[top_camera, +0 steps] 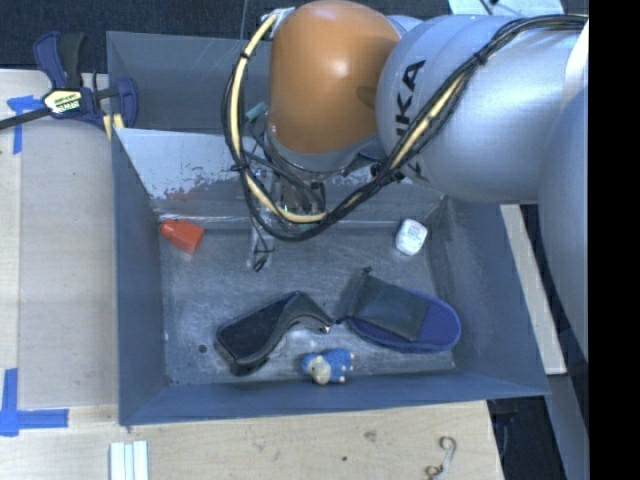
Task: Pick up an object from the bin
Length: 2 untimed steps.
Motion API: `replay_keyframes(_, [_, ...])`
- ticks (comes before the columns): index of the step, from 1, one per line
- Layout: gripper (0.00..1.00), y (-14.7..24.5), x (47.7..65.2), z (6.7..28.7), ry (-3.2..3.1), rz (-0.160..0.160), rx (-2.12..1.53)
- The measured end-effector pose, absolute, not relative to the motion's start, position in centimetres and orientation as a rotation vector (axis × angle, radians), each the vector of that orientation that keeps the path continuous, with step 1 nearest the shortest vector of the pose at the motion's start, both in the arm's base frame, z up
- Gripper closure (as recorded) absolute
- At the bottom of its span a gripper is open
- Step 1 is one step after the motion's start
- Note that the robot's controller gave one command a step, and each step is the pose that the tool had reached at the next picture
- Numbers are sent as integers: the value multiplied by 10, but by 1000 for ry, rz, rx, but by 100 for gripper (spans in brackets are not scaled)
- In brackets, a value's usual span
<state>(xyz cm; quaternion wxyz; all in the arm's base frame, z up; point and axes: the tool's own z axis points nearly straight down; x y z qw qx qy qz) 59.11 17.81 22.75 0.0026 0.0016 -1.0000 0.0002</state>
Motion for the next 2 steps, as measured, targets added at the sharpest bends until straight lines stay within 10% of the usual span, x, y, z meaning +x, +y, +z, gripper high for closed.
replay_keyframes(1, [0,206,624,65,-3136,2,-131])
replay_keyframes(2, [0,247,617,102,-3132,-5,324])
